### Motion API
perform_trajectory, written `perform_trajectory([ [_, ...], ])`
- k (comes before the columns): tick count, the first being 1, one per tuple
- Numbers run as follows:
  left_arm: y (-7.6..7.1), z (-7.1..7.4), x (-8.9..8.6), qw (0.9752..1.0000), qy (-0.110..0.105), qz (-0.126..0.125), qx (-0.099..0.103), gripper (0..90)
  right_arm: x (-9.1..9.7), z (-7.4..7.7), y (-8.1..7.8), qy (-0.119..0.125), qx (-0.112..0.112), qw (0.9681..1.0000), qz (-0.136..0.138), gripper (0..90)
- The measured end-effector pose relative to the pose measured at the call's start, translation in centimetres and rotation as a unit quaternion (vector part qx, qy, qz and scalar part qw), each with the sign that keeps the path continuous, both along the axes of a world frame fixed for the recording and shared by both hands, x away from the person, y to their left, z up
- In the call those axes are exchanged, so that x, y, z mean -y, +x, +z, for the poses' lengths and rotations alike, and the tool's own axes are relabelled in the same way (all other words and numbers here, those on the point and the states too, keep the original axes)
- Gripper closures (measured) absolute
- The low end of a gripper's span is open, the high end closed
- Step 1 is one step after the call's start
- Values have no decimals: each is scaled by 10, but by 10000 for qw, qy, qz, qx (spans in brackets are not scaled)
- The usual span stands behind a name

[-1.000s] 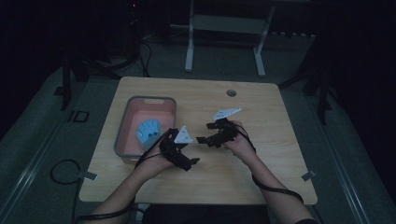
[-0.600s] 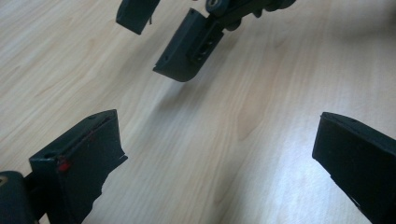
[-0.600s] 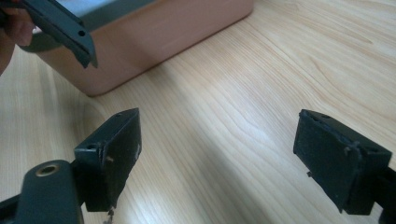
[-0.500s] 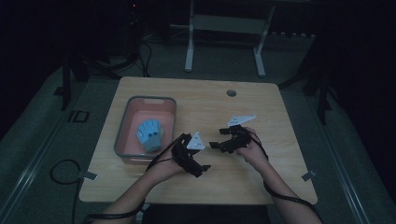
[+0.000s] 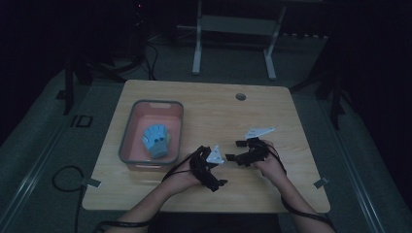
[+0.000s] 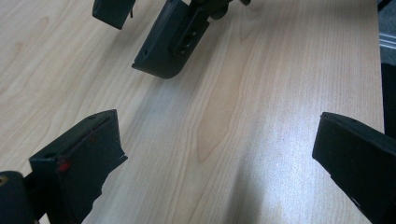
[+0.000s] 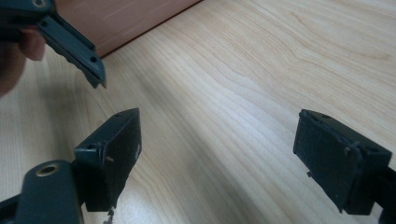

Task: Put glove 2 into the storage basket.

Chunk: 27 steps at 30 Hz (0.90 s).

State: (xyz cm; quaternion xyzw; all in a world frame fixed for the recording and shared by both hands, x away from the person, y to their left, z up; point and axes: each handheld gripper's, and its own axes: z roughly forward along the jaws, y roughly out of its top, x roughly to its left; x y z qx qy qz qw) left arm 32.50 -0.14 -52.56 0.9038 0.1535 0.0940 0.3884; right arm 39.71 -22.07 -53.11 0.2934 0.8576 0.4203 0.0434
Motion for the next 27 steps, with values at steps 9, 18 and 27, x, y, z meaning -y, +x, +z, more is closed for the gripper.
perform_trajectory([
  [9, 0, -15, 5, 9999, -62, -93, -110, 16, 8, -8, -7, 9, 47, 10000, 7, 154],
  [18, -1, -27, 10, 9996, -67, -163, -228, 16, 15, -19, -11, -88, 2, 10000, -5, 154],
  [27, -3, -32, 11, 9993, -71, -220, -290, 16, 21, -28, -16, -181, 70, 9998, -14, 154],
])
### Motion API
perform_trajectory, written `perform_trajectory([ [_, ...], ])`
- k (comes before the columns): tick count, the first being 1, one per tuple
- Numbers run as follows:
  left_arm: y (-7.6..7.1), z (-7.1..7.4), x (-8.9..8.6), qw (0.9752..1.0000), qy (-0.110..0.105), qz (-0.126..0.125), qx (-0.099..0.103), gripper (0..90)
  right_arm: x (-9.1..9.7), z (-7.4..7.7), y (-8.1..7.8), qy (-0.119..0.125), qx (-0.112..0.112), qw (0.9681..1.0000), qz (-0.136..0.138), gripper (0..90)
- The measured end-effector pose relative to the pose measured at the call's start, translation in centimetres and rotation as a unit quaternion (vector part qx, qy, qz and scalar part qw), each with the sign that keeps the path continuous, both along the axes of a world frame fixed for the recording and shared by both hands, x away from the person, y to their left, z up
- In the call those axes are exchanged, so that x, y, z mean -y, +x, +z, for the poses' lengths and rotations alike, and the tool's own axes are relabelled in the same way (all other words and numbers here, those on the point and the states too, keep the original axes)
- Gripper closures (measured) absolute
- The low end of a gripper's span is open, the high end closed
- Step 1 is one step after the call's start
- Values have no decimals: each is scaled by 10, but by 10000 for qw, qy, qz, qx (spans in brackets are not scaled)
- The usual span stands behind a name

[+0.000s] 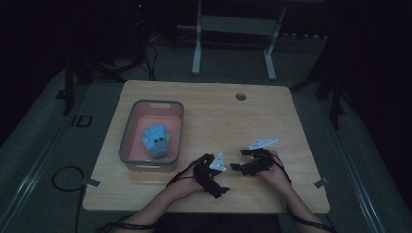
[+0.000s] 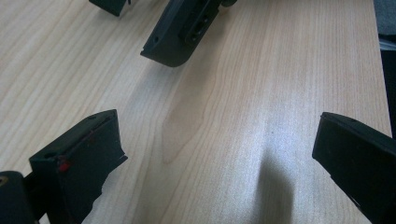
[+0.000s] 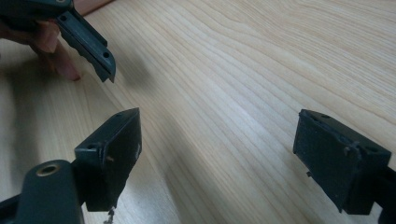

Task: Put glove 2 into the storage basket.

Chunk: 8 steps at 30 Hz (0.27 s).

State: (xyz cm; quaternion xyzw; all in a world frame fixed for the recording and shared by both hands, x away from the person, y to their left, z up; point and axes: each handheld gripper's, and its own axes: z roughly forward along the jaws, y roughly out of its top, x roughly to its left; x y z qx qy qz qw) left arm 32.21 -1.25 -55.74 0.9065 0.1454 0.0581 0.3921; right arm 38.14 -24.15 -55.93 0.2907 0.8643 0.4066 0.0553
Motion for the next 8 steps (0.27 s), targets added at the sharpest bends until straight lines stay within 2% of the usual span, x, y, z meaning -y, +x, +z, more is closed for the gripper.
perform_trajectory([
  [8, 0, 0, -2, 10000, -52, -7, -33, 16, 2, -1, 0, 23, 51, 9999, -83, 154],
])
